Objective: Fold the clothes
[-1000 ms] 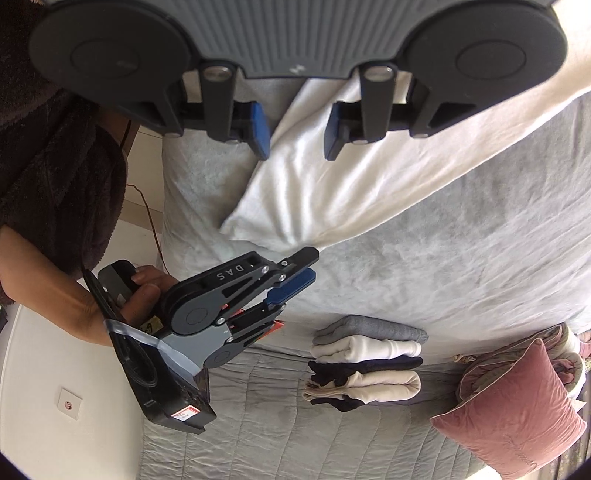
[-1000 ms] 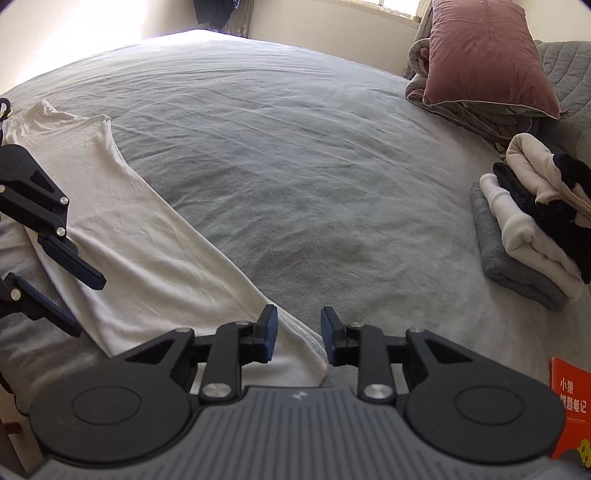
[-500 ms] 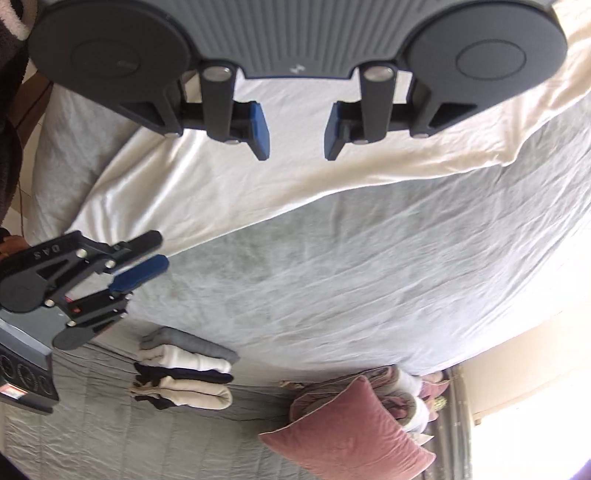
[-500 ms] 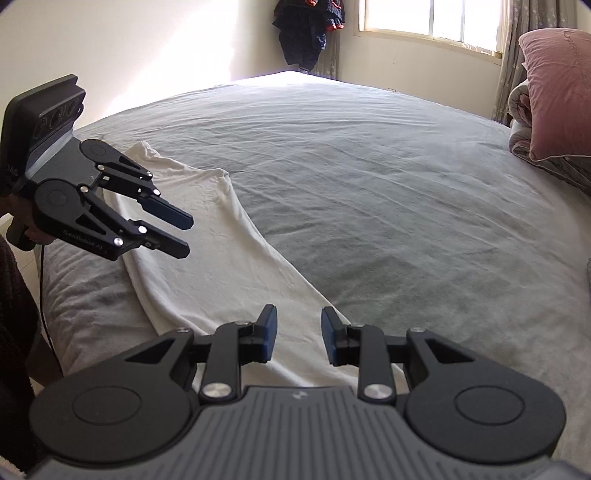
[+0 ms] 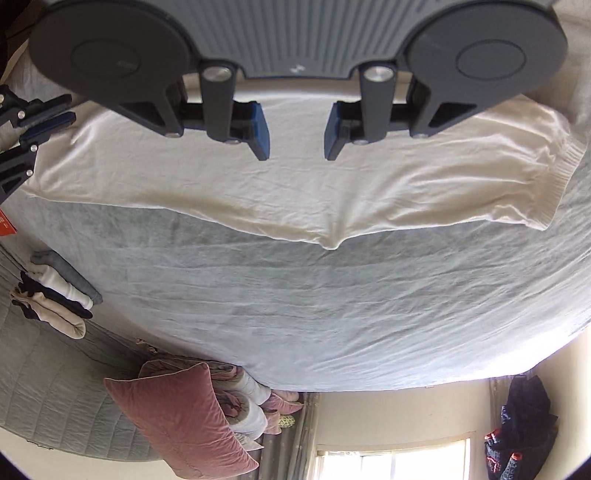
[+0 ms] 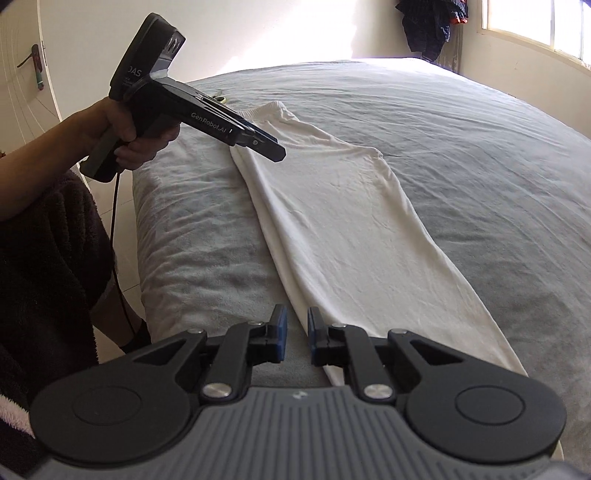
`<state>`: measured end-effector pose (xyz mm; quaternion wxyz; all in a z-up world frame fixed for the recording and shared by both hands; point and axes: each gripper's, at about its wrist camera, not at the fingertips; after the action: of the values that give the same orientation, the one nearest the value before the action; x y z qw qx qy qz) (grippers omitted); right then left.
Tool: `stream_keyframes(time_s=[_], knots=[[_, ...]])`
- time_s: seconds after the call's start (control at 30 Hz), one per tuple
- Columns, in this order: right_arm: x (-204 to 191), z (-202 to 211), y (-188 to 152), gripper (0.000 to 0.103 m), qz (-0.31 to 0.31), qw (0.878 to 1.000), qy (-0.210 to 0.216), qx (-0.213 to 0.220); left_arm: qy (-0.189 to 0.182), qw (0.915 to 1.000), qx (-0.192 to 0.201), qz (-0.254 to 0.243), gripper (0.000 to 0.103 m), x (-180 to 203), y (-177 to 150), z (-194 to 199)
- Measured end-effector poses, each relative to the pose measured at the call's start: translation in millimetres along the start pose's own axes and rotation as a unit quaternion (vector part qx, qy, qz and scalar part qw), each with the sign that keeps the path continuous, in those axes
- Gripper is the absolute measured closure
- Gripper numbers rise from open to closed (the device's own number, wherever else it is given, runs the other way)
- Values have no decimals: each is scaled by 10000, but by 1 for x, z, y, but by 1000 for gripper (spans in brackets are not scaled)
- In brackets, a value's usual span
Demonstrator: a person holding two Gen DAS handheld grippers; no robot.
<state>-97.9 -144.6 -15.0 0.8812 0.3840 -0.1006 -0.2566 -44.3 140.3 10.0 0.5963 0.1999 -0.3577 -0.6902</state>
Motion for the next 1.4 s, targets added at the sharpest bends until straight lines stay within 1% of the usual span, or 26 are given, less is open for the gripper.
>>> stream_keyframes(time_s=[0.13,0.27,0.4,0.47,0.6,0.67,0.87,0.97,1.03,1.1,1.23,1.27,1.33,1.4], knots=[[-3,-23,14,91,64,9999,89,-24,293,9982,46,523,71,-33,4,8],[-2,-39,27,91,39,9998,211,-6,559,9935,21,987,71,-60,4,12],[0,-51,37,91,-16,9995,306,22,664,9876,-51,1421,71,-81,0,12],[2,-56,39,91,-48,9995,307,0,708,9860,-90,1510,71,-87,-2,11],[9,-64,42,91,-166,9993,331,-59,728,9834,-89,1659,71,-96,-5,12],[12,-66,43,91,-210,9993,312,-74,726,9807,-71,1816,71,-102,-5,14],[22,-72,46,91,-428,9984,360,-49,663,9669,-68,2461,72,-125,-11,15],[30,-72,47,90,-691,9965,479,-18,581,9583,-136,2796,72,-135,-14,11],[36,-72,48,89,-908,9942,572,5,573,9547,-163,2915,72,-138,-15,9],[39,-72,48,89,-963,9937,568,-10,592,9525,-168,2983,72,-140,-16,8],[41,-73,48,88,-952,9940,539,-29,603,9495,-177,3074,72,-142,-16,6],[40,-72,49,88,-892,9948,488,-35,604,9488,-174,3095,72,-142,-17,6],[39,-70,50,83,-766,9963,381,-45,608,9477,-160,3128,72,-143,-17,7],[34,-70,50,82,-517,9984,215,-87,608,9479,-149,3124,72,-143,-17,7]])
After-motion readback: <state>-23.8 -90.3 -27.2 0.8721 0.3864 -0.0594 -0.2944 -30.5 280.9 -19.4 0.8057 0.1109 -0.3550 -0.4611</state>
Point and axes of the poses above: each gripper's, at about its wrist camera, not at the fingertips, and z roughly against the way its jaws point, x to its right, y to its top, and after that the axes turned 4 degrees about z, right-handed
